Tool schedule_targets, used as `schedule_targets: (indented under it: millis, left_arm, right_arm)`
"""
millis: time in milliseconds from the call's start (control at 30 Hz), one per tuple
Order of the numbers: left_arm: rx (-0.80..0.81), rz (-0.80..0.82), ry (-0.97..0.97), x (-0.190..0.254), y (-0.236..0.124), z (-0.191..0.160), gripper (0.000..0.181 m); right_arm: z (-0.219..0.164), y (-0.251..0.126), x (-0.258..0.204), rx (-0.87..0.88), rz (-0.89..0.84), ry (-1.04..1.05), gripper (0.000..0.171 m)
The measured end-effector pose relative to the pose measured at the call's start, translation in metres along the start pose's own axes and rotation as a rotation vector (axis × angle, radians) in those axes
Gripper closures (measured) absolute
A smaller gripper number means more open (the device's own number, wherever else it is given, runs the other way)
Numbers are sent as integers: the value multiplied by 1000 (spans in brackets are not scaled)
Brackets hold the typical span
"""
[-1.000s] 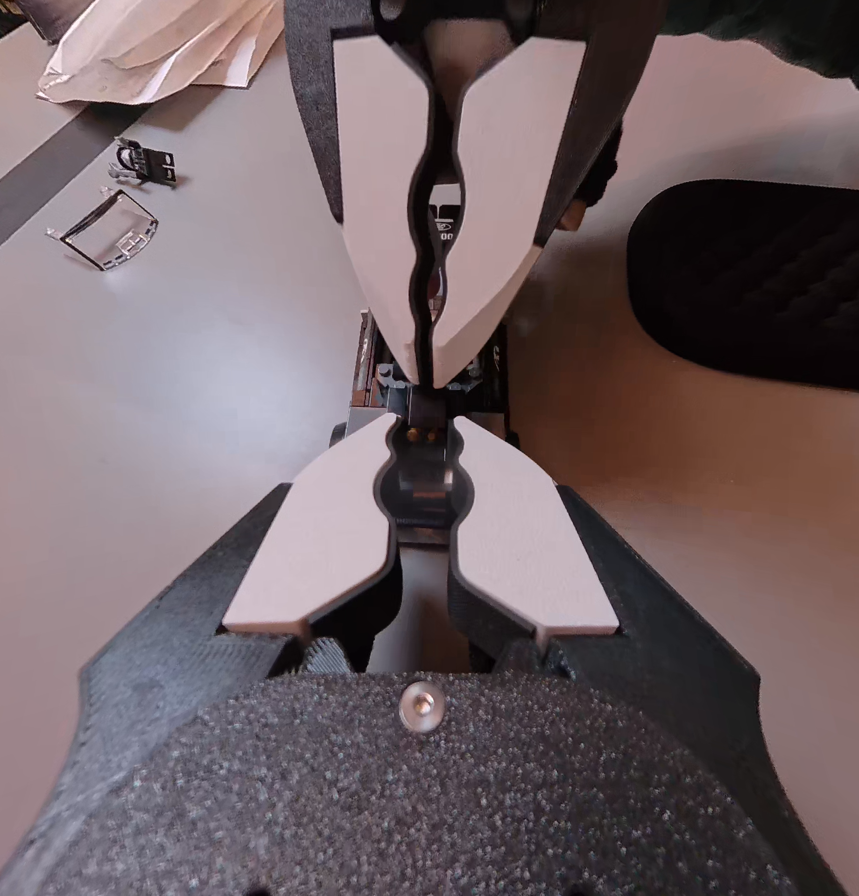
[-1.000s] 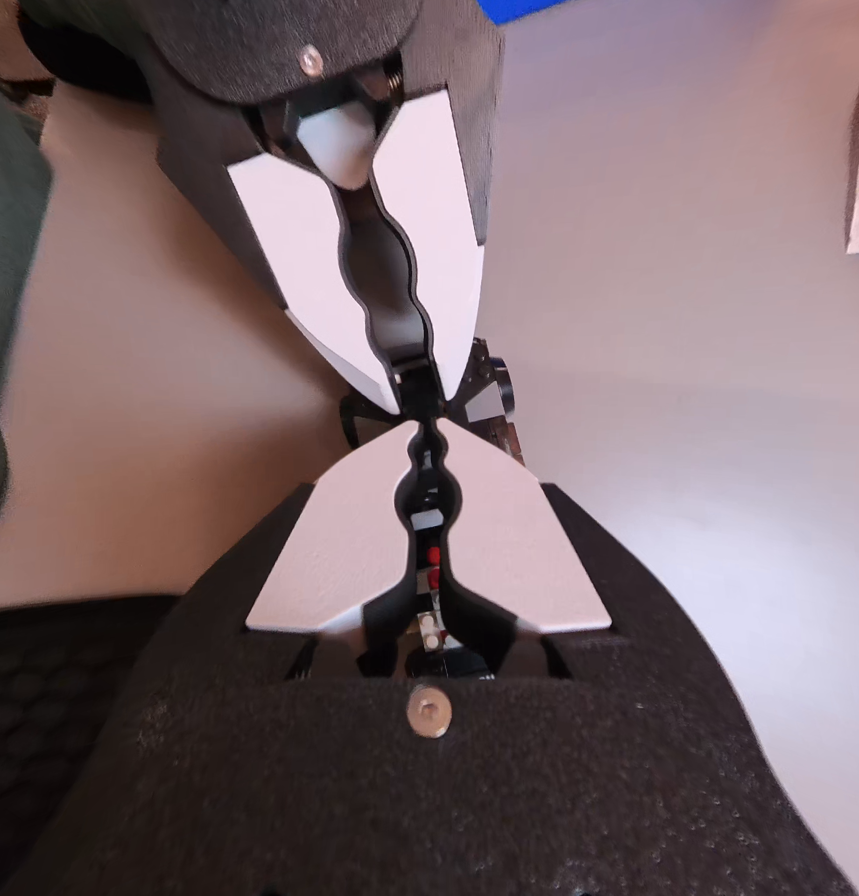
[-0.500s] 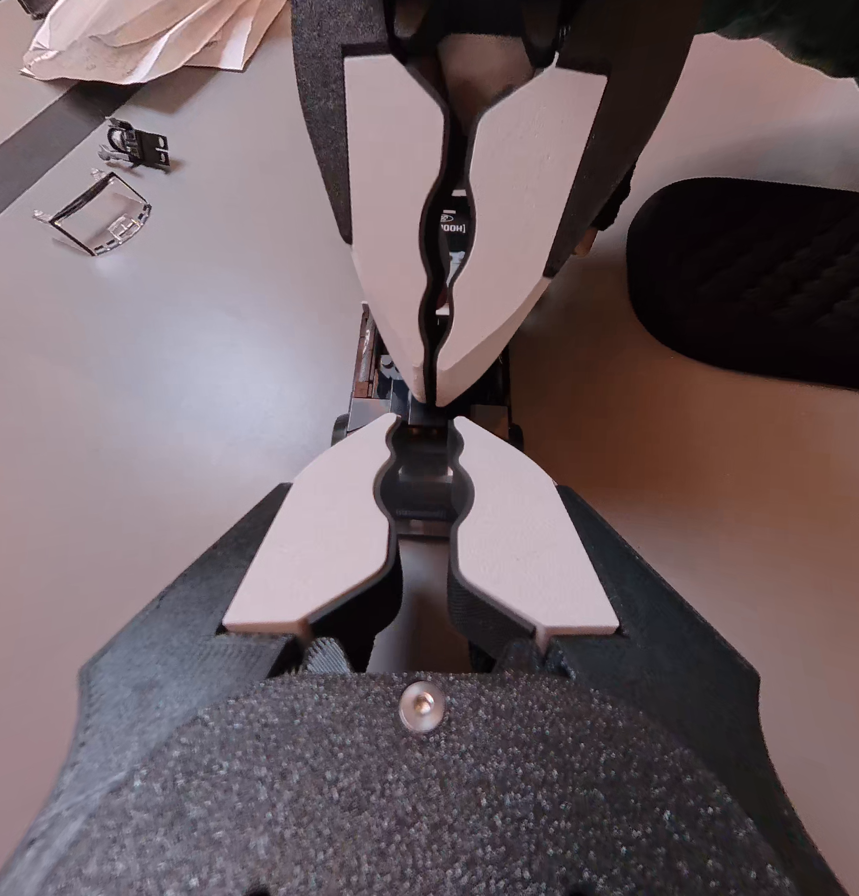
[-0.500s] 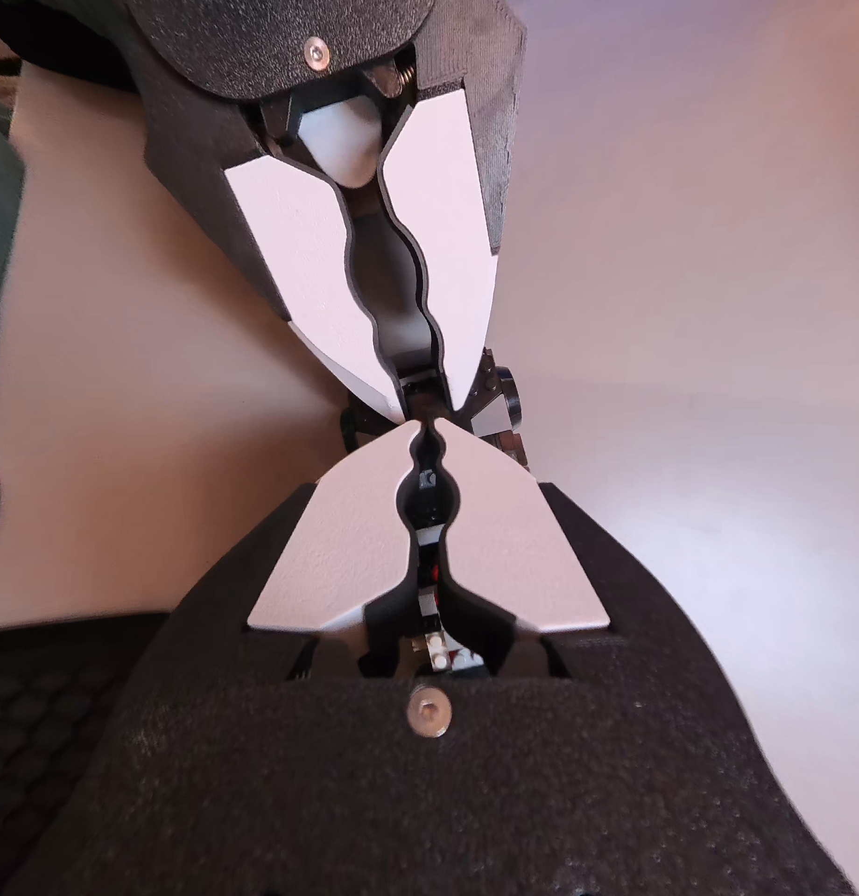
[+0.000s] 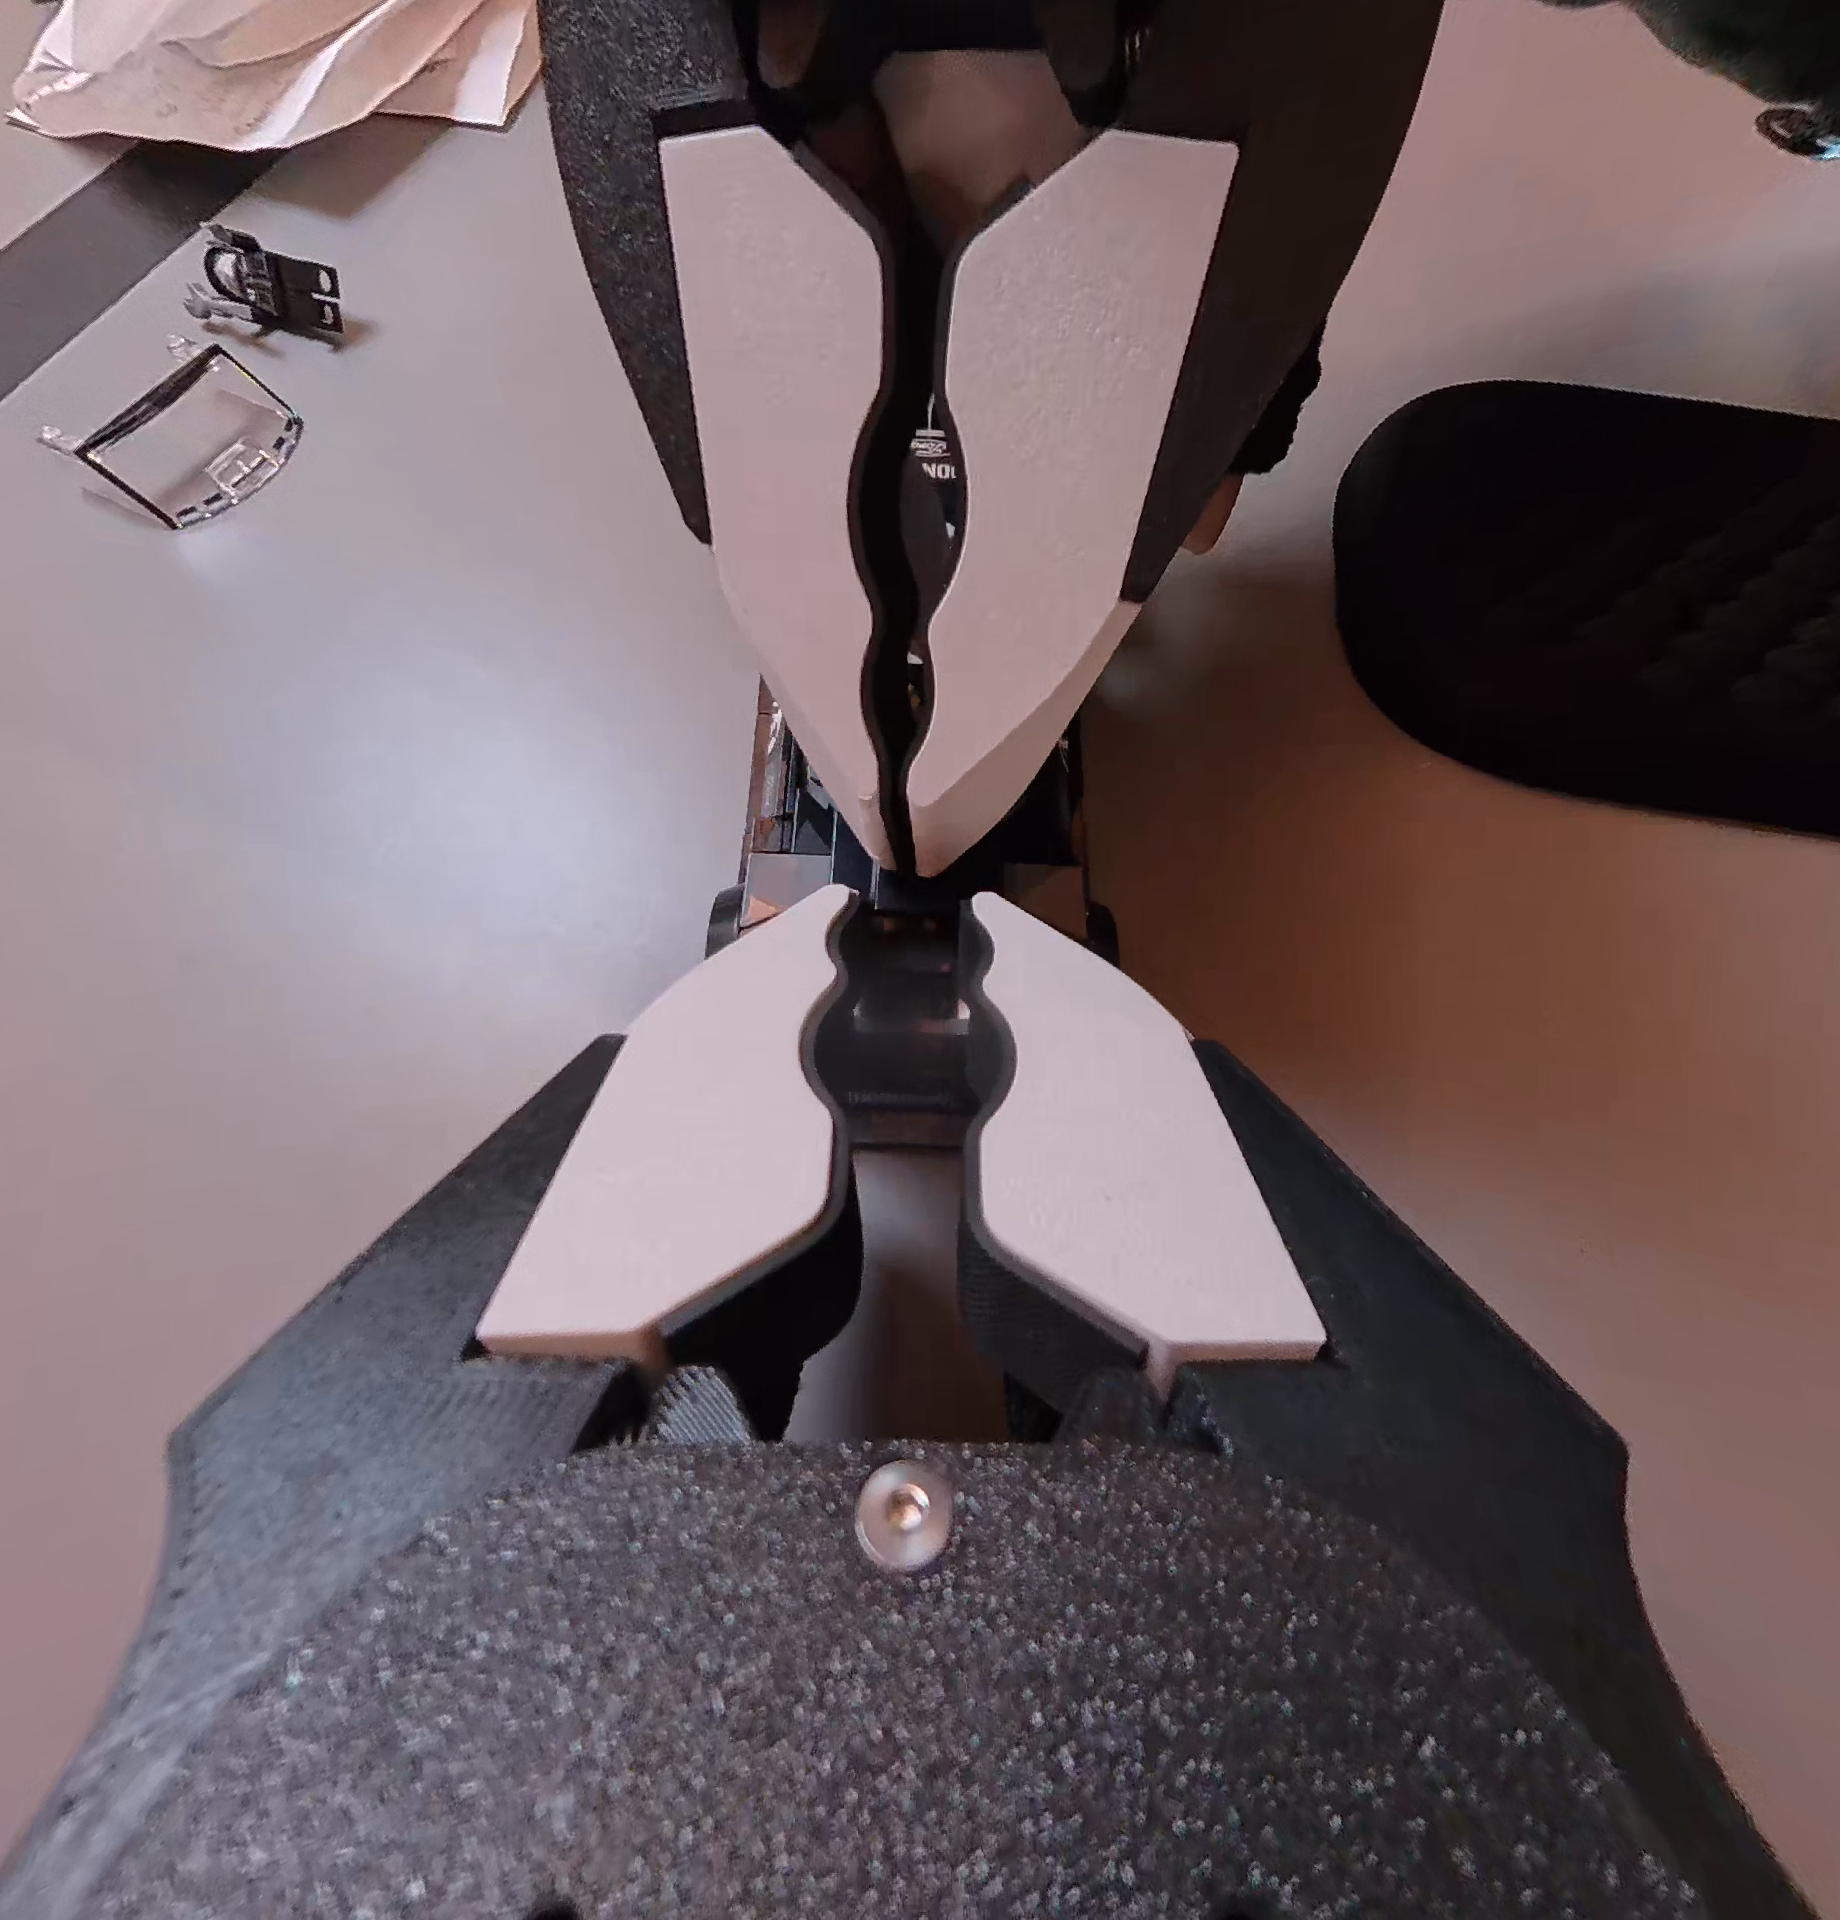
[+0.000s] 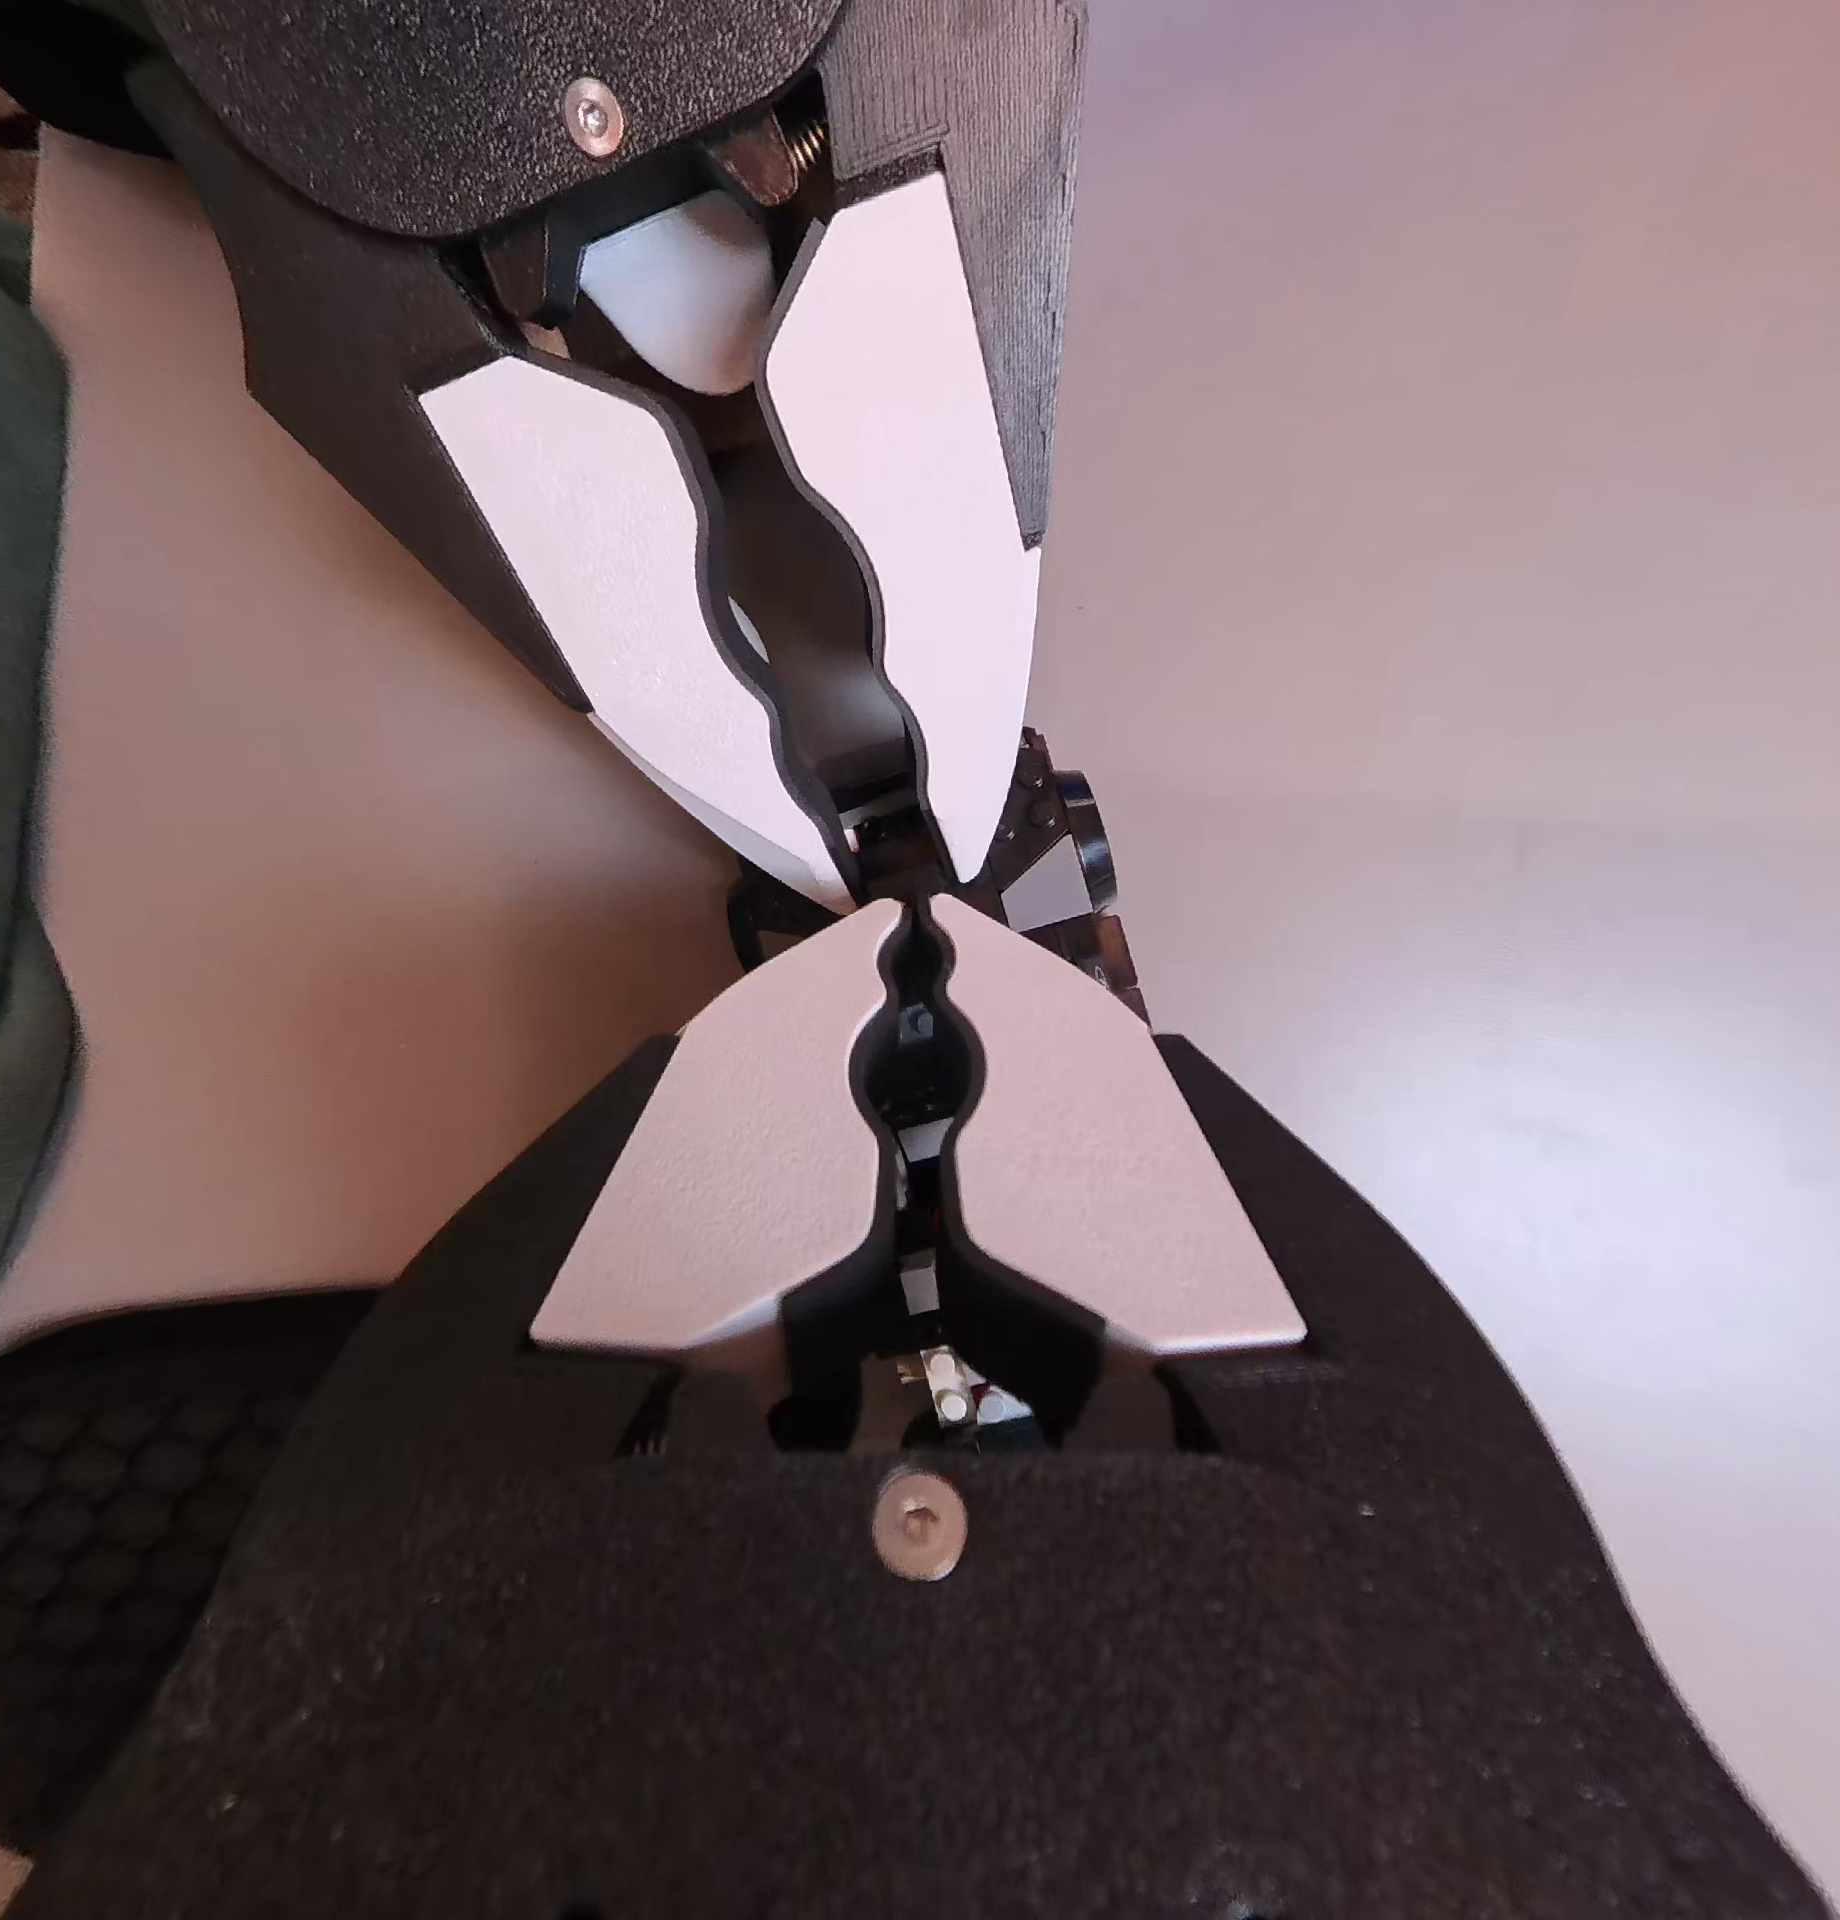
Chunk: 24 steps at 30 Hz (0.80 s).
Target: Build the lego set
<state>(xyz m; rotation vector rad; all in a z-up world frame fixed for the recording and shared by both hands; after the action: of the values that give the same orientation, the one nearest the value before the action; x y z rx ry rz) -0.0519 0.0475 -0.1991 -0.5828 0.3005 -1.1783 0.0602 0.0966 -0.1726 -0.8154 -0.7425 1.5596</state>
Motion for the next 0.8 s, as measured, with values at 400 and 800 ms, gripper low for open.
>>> schedule_targets:
  millis: [400, 800]
  left_arm:
    - [17, 4, 10, 1, -5, 1, 166]
    - [34, -16, -34, 0, -3, -1, 167]
  right_arm:
    - [6, 1, 2, -75, 26, 8, 171]
    - [1, 1, -5, -16, -53, -70, 171]
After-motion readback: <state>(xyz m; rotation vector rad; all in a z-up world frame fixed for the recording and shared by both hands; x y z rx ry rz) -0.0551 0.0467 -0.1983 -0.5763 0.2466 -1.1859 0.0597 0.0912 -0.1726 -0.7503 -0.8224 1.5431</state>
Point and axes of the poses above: each gripper's, where its closed fingertips meet, y out along the fingers, z out of its top, x = y × z across the jaws, the point moved 9 cm from there along -y, back along the fingers, and after that the axes turned 4 degrees about -z, right-handed, at the moved point
